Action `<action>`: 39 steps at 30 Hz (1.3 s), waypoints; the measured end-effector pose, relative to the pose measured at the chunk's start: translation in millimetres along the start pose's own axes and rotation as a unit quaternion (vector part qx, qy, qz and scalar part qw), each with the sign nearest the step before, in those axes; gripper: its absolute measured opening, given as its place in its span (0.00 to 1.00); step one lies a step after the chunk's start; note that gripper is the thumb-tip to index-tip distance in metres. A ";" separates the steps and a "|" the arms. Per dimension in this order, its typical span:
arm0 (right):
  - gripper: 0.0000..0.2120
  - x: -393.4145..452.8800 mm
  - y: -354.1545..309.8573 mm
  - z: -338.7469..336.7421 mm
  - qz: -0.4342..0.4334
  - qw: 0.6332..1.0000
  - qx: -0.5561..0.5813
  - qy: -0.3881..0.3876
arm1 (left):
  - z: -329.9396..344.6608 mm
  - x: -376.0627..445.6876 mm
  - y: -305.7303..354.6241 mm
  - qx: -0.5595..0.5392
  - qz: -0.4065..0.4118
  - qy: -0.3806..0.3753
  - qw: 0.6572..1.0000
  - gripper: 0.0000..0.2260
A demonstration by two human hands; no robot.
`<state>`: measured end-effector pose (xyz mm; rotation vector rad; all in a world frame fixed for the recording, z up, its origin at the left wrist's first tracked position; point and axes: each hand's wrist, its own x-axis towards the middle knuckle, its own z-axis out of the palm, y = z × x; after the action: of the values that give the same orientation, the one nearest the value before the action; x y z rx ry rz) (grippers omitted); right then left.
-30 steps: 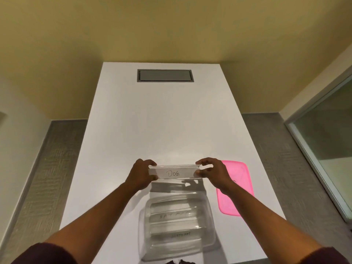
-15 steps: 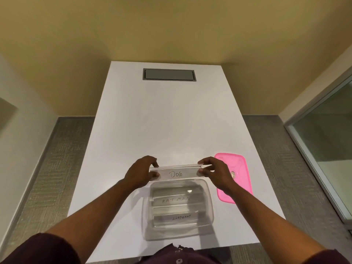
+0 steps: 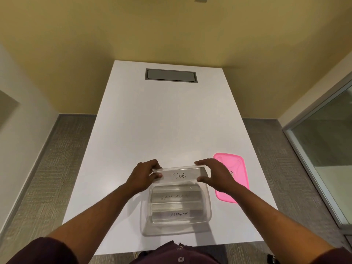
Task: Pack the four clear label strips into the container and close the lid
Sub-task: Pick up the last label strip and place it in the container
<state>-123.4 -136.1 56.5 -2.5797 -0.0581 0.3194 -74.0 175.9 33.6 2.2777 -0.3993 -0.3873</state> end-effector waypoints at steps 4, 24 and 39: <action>0.27 -1.9 -9.6 -0.8 -0.024 0.998 -0.062 -0.018 | -0.1 -7.5 1.7 0.002 -0.005 -0.004 1.000 0.07; 0.26 -18.5 -0.4 40.3 -0.009 0.988 -0.138 -0.066 | 34.1 -32.3 -7.1 0.180 -0.004 -0.049 0.982 0.16; 0.15 2.2 -0.3 71.8 -0.059 0.943 -0.296 -0.137 | 65.4 -15.2 -15.1 0.398 0.033 -0.100 0.911 0.06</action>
<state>-138.3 -99.2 -3.3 -3.0800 -0.4753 0.7049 -111.1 149.4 -17.9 3.0111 -0.8612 -0.4855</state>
